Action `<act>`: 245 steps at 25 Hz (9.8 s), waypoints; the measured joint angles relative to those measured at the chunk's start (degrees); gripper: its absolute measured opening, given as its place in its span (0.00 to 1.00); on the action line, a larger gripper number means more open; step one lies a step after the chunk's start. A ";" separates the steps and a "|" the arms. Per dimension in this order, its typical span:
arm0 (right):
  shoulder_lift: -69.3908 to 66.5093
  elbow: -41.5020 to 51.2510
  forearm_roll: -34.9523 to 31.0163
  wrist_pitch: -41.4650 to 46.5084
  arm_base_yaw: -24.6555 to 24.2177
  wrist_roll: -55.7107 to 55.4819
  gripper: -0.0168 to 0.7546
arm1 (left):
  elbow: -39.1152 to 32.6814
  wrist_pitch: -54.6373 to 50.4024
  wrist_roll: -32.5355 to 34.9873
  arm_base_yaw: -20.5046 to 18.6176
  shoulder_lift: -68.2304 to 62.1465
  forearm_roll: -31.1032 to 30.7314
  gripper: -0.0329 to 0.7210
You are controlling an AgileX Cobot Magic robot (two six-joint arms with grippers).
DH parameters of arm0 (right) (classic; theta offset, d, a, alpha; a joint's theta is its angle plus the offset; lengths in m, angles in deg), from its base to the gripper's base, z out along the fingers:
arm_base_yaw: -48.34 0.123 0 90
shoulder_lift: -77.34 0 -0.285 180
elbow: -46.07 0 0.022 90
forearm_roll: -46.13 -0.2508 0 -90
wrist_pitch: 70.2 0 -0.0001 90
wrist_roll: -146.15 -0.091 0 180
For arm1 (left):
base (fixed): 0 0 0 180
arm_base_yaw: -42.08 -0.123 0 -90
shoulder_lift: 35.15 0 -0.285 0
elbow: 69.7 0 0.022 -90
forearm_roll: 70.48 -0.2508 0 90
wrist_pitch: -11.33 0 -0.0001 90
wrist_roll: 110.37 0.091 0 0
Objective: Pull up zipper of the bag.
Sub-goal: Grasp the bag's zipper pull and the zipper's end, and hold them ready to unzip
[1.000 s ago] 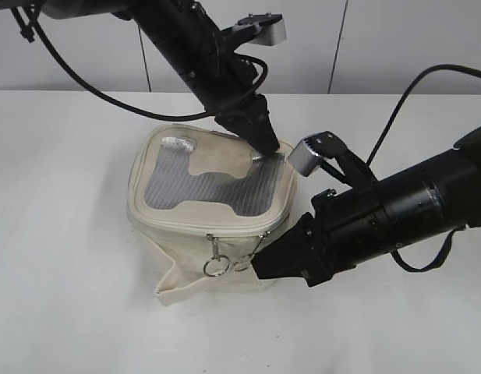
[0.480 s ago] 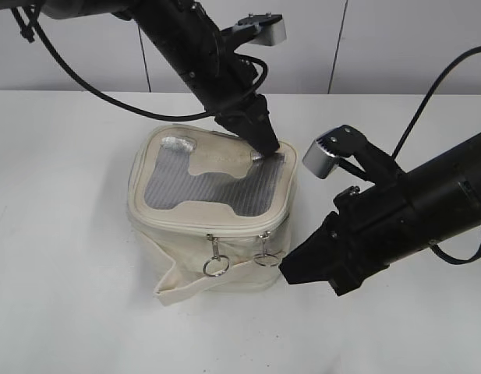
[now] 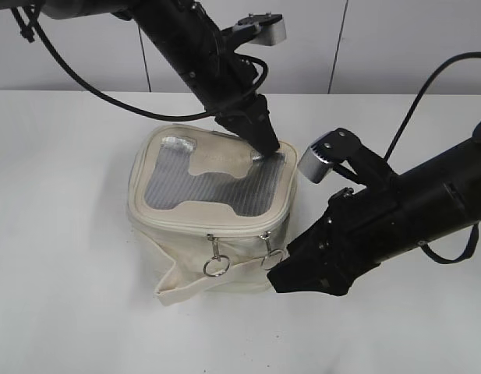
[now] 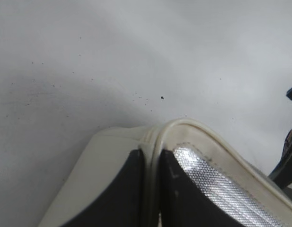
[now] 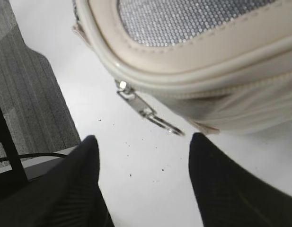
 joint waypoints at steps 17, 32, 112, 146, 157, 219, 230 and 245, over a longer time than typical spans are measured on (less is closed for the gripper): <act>-4.67 -0.40 -12.03 -0.80 -0.06 13.19 0.43 | 0.00 -0.70 0.05 0.00 0.10 -0.56 0.13; -4.67 -0.94 -9.02 5.56 0.00 10.38 0.46 | 0.00 -1.25 0.21 0.00 0.10 -0.55 0.13; 0.93 -9.84 39.72 -8.86 19.34 -50.02 0.03 | -0.55 0.29 -6.08 1.44 0.39 -0.74 0.12; -0.35 -18.54 52.60 2.41 22.66 -64.33 0.03 | -0.50 -1.52 -9.56 2.40 4.67 -14.34 0.34; 3.13 -19.15 62.47 6.79 18.73 -69.29 0.03 | -0.50 -2.01 -12.32 2.35 5.04 -19.19 0.45; 0.57 -22.22 52.92 8.47 25.66 -72.51 0.03 | -0.65 -5.12 -16.73 2.37 5.04 -16.05 0.10; -0.03 -25.08 54.40 10.06 27.40 -72.93 0.03 | -0.65 -5.52 -16.73 2.37 5.04 -16.05 0.10; 3.09 -25.69 53.47 12.07 27.01 -77.17 0.75 | -0.65 -2.62 -17.83 2.37 6.72 -15.25 0.50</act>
